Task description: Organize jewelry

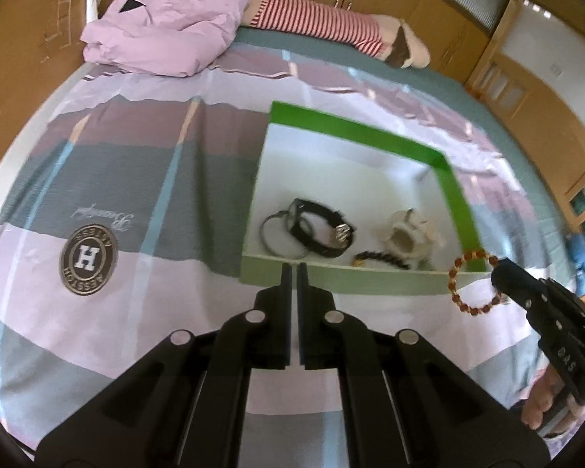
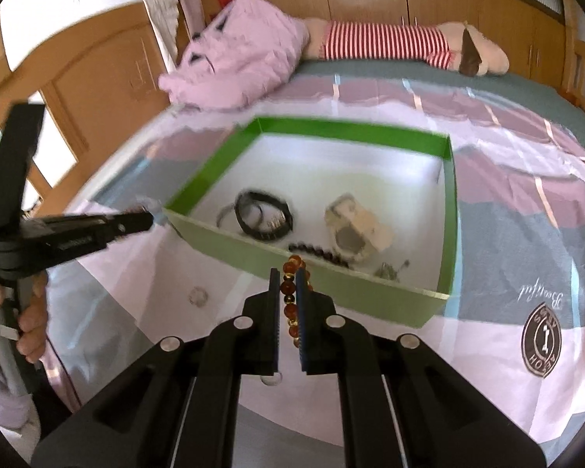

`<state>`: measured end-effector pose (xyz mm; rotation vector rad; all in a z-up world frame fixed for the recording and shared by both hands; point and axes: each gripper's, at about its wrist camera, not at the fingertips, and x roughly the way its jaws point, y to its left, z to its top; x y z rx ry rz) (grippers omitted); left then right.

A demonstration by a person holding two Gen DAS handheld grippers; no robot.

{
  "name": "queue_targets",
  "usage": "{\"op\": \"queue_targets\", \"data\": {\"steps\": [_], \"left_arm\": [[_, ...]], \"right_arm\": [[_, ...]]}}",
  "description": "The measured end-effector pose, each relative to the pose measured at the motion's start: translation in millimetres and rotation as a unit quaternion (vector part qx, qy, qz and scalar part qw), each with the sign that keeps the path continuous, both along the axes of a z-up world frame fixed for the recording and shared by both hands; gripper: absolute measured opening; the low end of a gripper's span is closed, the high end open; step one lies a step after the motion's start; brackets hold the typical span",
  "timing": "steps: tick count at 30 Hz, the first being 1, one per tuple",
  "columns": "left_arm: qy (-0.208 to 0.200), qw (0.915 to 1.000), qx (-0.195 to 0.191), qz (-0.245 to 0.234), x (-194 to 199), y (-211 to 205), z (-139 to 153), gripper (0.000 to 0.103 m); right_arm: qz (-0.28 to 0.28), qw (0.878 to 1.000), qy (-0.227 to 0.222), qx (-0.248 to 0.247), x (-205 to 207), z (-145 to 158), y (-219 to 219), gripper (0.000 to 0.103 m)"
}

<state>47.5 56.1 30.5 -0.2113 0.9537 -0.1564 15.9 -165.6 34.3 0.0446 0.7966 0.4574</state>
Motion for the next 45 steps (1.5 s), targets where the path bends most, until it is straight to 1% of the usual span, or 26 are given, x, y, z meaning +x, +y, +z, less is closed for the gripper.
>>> {"op": "queue_targets", "data": {"steps": [2, 3, 4, 7, 8, 10, 11, 14, 16, 17, 18, 20, 22, 24, 25, 27, 28, 30, 33, 36, 37, 39, 43, 45], "left_arm": [[0.001, 0.9998, -0.021, -0.002, 1, 2, 1, 0.002], [0.004, 0.9998, -0.021, -0.002, 1, 2, 0, 0.002], [0.008, 0.9998, -0.017, -0.003, 1, 1, -2, 0.002], [0.044, 0.9986, 0.001, -0.029, 0, -13, -17, 0.002], [0.06, 0.9975, 0.012, -0.035, 0, -20, -26, 0.006], [0.087, 0.9946, 0.033, -0.047, 3, -31, -43, 0.012], [0.1, 0.9927, 0.046, -0.048, 4, -36, -54, 0.012], [0.128, 0.9884, 0.064, -0.049, 8, -45, -77, 0.012], [0.139, 0.9867, 0.069, -0.047, 11, -47, -86, 0.012], [0.145, 0.986, 0.067, -0.047, 11, -47, -89, 0.006], [0.148, 0.986, 0.062, -0.045, 12, -46, -91, 0.006], [0.139, 0.9878, 0.057, -0.041, 11, -44, -86, 0.006], [0.114, 0.9916, 0.05, -0.036, 8, -43, -72, 0.006], [0.079, 0.9956, 0.041, -0.032, 4, -40, -53, 0.006], [0.054, 0.9976, 0.033, -0.028, 1, -38, -41, 0.006], [0.013, 0.9994, 0.027, -0.017, -3, -35, -22, 0.006], [-0.011, 0.9995, 0.028, -0.01, -4, -35, -12, 0.006], [-0.045, 0.9985, 0.032, 0.003, -2, -34, 4, 0.006], [-0.071, 0.9964, 0.044, 0.01, 7, -35, 22, 0.006], [-0.087, 0.9943, 0.06, 0.013, 11, -44, 29, 0.006], [-0.086, 0.9943, 0.062, 0.013, 14, -41, 32, 0.006], [-0.08, 0.9947, 0.063, 0.012, 26, -42, 27, 0.006], [-0.068, 0.9947, 0.076, 0.01, 42, -47, 14, 0.006], [-0.057, 0.9953, 0.078, 0.012, 49, -48, 5, 0.006]], "right_arm": [[-0.006, 1.0, -0.02, 0.019, -2, 14, -6, 0.007], [-0.011, 0.999, -0.028, 0.025, -2, 18, -9, 0.007], [-0.014, 0.999, -0.032, 0.028, -1, 21, -11, 0.007], [-0.016, 0.999, -0.028, 0.037, 3, 23, -12, 0.007], [-0.014, 0.999, -0.024, 0.037, 4, 21, -12, 0.007], [-0.007, 0.999, -0.015, 0.029, 5, 17, -7, 0.007], [-0.006, 1.0, -0.015, 0.027, 3, 15, -6, 0.007], [-0.001, 1.0, -0.009, 0.022, 2, 12, -3, 0.007], [0.002, 1.0, -0.008, 0.02, 1, 11, -1, 0.007], [0.003, 1.0, -0.007, 0.019, 2, 11, 0, 0.007], [0.005, 1.0, -0.005, 0.018, 2, 10, 1, 0.007], [0.006, 1.0, -0.001, 0.013, 1, 8, 2, 0.007], [0.008, 1.0, 0.002, 0.011, 1, 5, 4, 0.007], [0.01, 1.0, 0.001, 0.009, 0, 5, 3, 0.007], [0.01, 1.0, 0.0, 0.009, -1, 6, 3, 0.007], [0.01, 1.0, -0.001, 0.009, 0, 6, 3, 0.007], [0.009, 1.0, -0.002, 0.01, 0, 6, 3, 0.007], [0.006, 1.0, -0.006, 0.012, 1, 9, 3, 0.007], [0.001, 1.0, -0.025, 0.014, 2, 20, 2, 0.007], [-0.007, 0.999, -0.046, 0.015, 8, 33, 4, 0.007], [-0.01, 0.999, -0.051, 0.017, 12, 37, 4, 0.007], [-0.013, 0.998, -0.053, 0.017, 18, 40, 6, 0.007], [-0.022, 0.999, -0.041, 0.021, 37, 35, 6, 0.007], [-0.028, 0.999, -0.032, 0.01, 45, 27, 7, 0.007]]}}
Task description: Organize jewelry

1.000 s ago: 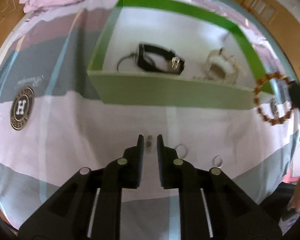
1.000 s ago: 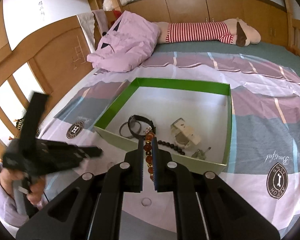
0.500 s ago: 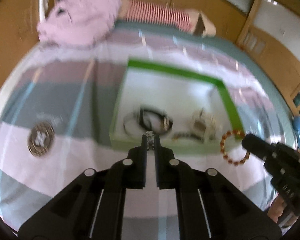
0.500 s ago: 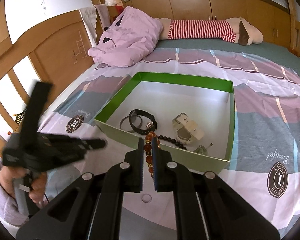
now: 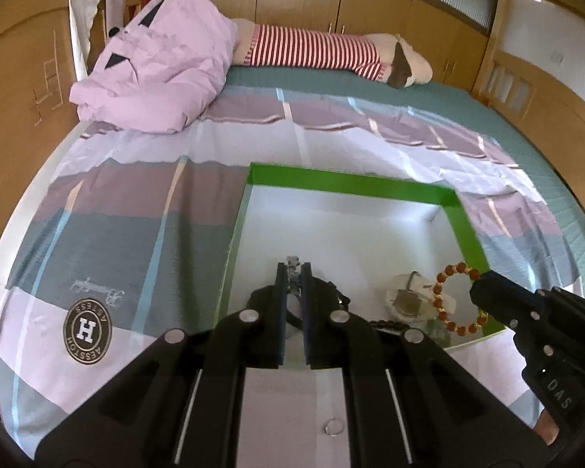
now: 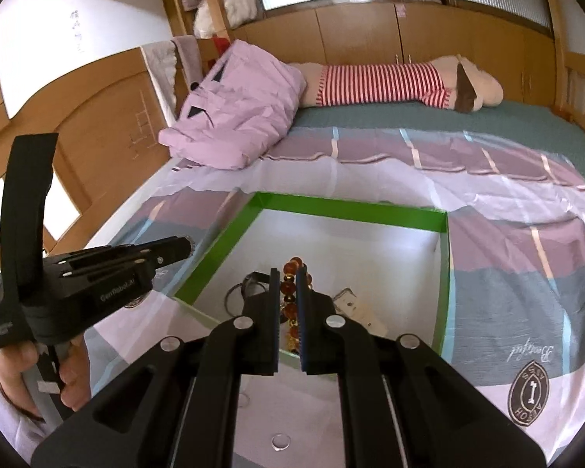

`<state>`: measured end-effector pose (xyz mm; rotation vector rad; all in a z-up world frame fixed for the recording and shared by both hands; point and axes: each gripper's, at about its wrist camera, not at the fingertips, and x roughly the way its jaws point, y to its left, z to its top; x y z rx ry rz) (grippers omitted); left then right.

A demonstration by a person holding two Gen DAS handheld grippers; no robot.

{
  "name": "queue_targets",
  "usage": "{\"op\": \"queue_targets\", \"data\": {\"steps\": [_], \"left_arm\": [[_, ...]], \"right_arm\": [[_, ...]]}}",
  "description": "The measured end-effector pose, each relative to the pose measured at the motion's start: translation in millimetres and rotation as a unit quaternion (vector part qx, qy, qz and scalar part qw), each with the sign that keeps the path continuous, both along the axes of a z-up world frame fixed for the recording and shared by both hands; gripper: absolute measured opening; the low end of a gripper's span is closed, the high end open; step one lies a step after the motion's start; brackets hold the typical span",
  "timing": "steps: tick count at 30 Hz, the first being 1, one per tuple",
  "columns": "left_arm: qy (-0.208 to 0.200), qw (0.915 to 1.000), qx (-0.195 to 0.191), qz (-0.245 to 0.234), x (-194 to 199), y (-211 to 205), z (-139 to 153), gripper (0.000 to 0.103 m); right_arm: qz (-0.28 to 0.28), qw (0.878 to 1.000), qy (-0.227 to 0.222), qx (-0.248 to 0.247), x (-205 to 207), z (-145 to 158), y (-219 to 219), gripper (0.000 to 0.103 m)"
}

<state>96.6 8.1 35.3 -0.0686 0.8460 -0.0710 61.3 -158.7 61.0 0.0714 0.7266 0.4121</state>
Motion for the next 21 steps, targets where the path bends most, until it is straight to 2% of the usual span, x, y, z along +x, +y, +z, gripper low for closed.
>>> {"op": "queue_targets", "data": {"steps": [5, 6, 8, 9, 11, 12, 16, 21], "left_arm": [[0.024, 0.9997, 0.008, 0.003, 5, 2, -19, 0.007], [0.023, 0.9997, 0.01, 0.005, 5, 2, -19, 0.009], [0.022, 0.9997, 0.01, 0.005, 4, 1, -19, 0.021], [0.02, 0.9997, 0.011, 0.004, 3, 0, -18, 0.021], [0.021, 0.9996, 0.017, 0.001, 1, -2, -19, 0.023], [0.023, 0.9996, 0.018, -0.001, 0, -3, -19, 0.023], [0.036, 0.9991, 0.018, -0.009, -15, -5, -17, 0.025], [0.047, 0.9971, 0.054, -0.023, -59, -4, -20, 0.03]], "right_arm": [[-0.014, 0.999, 0.031, -0.016, 13, -21, -2, 0.007], [-0.015, 0.999, 0.037, -0.017, 15, -24, -2, 0.007], [-0.019, 0.999, 0.047, -0.021, 16, -27, -3, 0.01], [-0.021, 0.998, 0.046, -0.022, 15, -26, -3, 0.014], [-0.021, 0.999, 0.041, -0.012, 13, -23, -5, 0.042], [-0.022, 0.999, 0.037, -0.005, 12, -21, -7, 0.045], [-0.013, 0.999, 0.034, 0.0, 6, -17, -9, 0.046], [0.028, 0.999, 0.041, -0.003, -19, -14, -9, 0.046]]}}
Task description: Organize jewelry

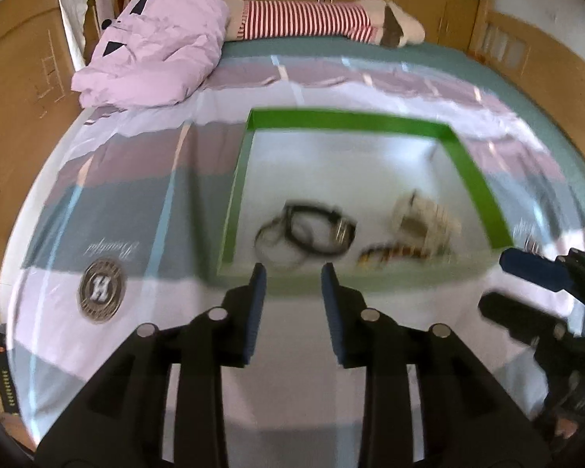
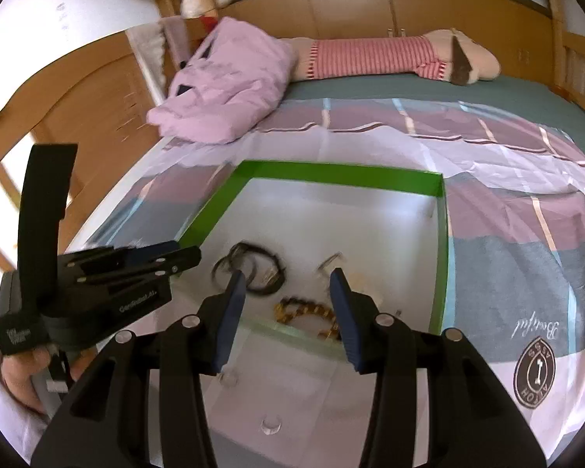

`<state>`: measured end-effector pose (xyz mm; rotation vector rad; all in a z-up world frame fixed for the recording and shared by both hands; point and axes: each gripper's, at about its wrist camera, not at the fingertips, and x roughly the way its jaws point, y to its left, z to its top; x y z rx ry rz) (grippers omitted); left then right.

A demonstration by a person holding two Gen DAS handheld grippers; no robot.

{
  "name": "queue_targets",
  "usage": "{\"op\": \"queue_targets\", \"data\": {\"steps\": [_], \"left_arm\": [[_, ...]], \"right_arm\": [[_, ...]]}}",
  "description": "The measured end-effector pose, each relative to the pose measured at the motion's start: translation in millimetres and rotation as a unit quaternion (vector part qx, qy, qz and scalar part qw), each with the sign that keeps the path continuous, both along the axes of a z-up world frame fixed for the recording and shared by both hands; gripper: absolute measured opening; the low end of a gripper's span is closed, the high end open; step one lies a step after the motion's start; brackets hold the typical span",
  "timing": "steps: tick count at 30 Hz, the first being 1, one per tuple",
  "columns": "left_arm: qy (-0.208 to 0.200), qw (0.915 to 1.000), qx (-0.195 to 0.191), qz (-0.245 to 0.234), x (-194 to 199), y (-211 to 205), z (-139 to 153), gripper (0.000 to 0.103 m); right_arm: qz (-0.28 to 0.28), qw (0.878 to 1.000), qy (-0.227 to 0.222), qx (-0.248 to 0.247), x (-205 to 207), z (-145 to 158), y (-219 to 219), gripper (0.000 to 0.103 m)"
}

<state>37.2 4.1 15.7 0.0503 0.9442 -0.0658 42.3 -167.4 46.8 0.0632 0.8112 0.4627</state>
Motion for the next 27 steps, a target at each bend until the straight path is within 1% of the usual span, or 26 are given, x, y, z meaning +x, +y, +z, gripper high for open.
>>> {"op": "queue_targets", "data": {"steps": [2, 3, 5, 6, 7, 9, 10, 11, 13, 14, 15, 16, 17, 18, 21, 23, 24, 25, 26, 27], "left_arm": [[0.025, 0.9997, 0.0, 0.003, -9, 3, -14, 0.03], [0.044, 0.999, -0.002, 0.005, -10, 4, -24, 0.03], [0.077, 0.997, -0.001, 0.006, -10, 1, -45, 0.03], [0.086, 0.9963, 0.003, 0.002, -10, -3, -52, 0.03], [0.088, 0.9961, 0.005, -0.001, -10, -6, -55, 0.03], [0.089, 0.9958, 0.011, -0.016, -11, -17, -60, 0.035], [0.09, 0.9956, 0.013, -0.023, -13, -21, -62, 0.043], [0.09, 0.9953, 0.017, -0.031, -15, -25, -64, 0.046], [0.091, 0.9946, 0.026, -0.043, -18, -33, -69, 0.046], [0.091, 0.9944, 0.027, -0.046, -18, -34, -71, 0.045], [0.091, 0.9944, 0.026, -0.048, -18, -35, -72, 0.045], [0.092, 0.9943, 0.025, -0.049, -18, -36, -74, 0.045], [0.095, 0.994, 0.023, -0.05, -17, -36, -77, 0.045], [0.097, 0.9937, 0.023, -0.051, -16, -37, -77, 0.045], [0.104, 0.9926, 0.03, -0.055, -16, -40, -83, 0.049], [0.108, 0.9921, 0.031, -0.056, -15, -42, -87, 0.055], [0.107, 0.9922, 0.032, -0.055, -15, -42, -88, 0.056], [0.105, 0.9925, 0.032, -0.054, -14, -42, -89, 0.057], [0.104, 0.9926, 0.031, -0.053, -13, -42, -89, 0.058], [0.103, 0.9928, 0.029, -0.053, -13, -41, -90, 0.058]], "right_arm": [[0.035, 0.999, 0.016, -0.01, -15, -6, 4, 0.046], [0.054, 0.998, 0.027, -0.024, -22, -12, 9, 0.046], [0.081, 0.994, 0.05, -0.062, -34, -33, 19, 0.045], [0.089, 0.991, 0.064, -0.078, -37, -45, 23, 0.044], [0.095, 0.988, 0.08, -0.093, -39, -58, 27, 0.042], [0.102, 0.984, 0.101, -0.107, -43, -75, 30, 0.042], [0.107, 0.982, 0.112, -0.111, -44, -82, 33, 0.042], [0.111, 0.98, 0.12, -0.116, -45, -87, 36, 0.042], [0.108, 0.976, 0.13, -0.135, -43, -98, 42, 0.04], [0.107, 0.975, 0.134, -0.144, -42, -101, 44, 0.029], [0.104, 0.973, 0.137, -0.153, -40, -105, 46, 0.022], [0.101, 0.973, 0.136, -0.159, -39, -106, 48, 0.011], [0.103, 0.973, 0.135, -0.157, -37, -105, 49, 0.003], [0.105, 0.974, 0.136, -0.151, -37, -103, 49, 0.0], [0.098, 0.975, 0.135, -0.15, -34, -100, 48, 0.0], [0.097, 0.974, 0.139, -0.151, -33, -102, 46, 0.0], [0.095, 0.973, 0.141, -0.153, -32, -103, 46, 0.001], [0.094, 0.973, 0.142, -0.153, -31, -104, 46, 0.012], [0.094, 0.973, 0.142, -0.153, -31, -104, 46, 0.025], [0.098, 0.974, 0.142, -0.148, -31, -106, 45, 0.029]]}}
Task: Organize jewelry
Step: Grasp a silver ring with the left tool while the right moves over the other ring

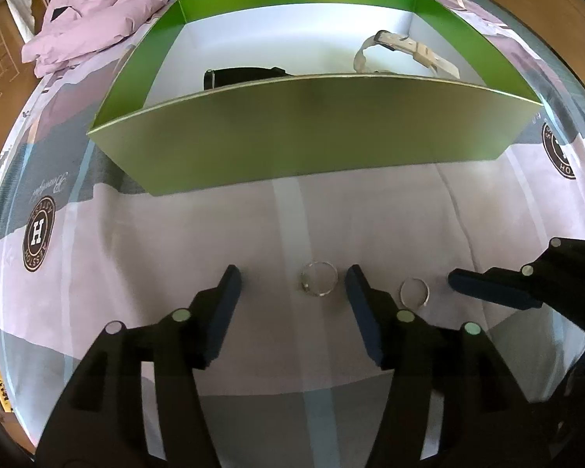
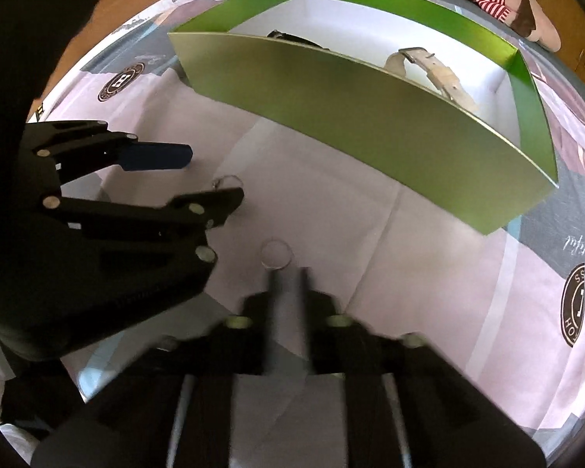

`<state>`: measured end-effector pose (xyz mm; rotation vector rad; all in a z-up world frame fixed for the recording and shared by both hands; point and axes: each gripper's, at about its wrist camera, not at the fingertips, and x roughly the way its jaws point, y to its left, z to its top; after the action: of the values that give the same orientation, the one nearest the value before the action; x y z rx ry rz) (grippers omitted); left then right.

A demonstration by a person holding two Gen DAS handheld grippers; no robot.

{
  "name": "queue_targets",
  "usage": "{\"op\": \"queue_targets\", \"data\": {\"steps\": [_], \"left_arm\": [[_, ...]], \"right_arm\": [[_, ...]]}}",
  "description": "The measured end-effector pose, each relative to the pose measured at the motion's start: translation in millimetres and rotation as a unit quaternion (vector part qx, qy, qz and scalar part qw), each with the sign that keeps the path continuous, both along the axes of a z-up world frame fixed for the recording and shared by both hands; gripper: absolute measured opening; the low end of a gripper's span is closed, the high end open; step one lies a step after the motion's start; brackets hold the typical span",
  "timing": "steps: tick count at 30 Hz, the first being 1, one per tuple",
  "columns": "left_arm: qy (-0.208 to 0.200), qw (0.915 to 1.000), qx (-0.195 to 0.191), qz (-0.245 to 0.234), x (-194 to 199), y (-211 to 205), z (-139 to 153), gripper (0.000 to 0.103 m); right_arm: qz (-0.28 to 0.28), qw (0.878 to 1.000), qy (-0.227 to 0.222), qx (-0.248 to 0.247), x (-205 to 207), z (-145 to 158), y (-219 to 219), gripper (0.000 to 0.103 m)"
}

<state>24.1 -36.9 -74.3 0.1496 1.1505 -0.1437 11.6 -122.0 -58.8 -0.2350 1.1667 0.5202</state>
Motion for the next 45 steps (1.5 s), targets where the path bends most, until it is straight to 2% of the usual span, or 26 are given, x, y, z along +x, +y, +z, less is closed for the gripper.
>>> {"op": "queue_targets", "data": {"steps": [2, 3, 5, 8, 9, 11, 14, 20, 25, 45], "left_arm": [[-0.001, 1.0, -0.007, 0.001, 1, 3, -1, 0.055], [-0.002, 1.0, -0.009, 0.0, 1, 3, -1, 0.053], [-0.006, 1.0, -0.004, -0.001, 0, 3, 1, 0.031], [-0.007, 0.9999, -0.008, -0.001, 1, 4, 3, 0.021], [-0.008, 1.0, -0.006, 0.0, 1, 5, 3, 0.021], [-0.009, 0.9999, -0.006, 0.002, 0, 5, 4, 0.021], [-0.012, 0.9999, -0.001, 0.003, -2, 3, 5, 0.021], [-0.017, 0.9998, 0.004, 0.002, -4, 1, 7, 0.02], [-0.021, 0.9998, 0.003, 0.001, -5, 0, 10, 0.02], [-0.028, 0.9996, -0.001, 0.006, -6, 3, 15, 0.02]], "right_arm": [[0.008, 1.0, 0.0, 0.009, -2, 0, 2, 0.043], [0.01, 1.0, -0.004, 0.006, -3, 0, 3, 0.045], [0.013, 1.0, -0.012, 0.0, -3, -2, 8, 0.045], [0.017, 0.999, -0.032, 0.013, -1, -3, 13, 0.043], [0.02, 0.999, -0.036, 0.014, 1, -5, 15, 0.038], [0.023, 0.999, -0.044, 0.004, 3, -6, 18, 0.018], [0.019, 0.999, -0.034, 0.011, 6, -2, 17, 0.018], [0.01, 0.999, -0.043, 0.007, 6, 1, 14, 0.018], [0.0, 0.999, -0.043, 0.008, 1, 7, -4, 0.018], [-0.006, 0.998, -0.054, 0.011, -5, 11, -2, 0.018]]}}
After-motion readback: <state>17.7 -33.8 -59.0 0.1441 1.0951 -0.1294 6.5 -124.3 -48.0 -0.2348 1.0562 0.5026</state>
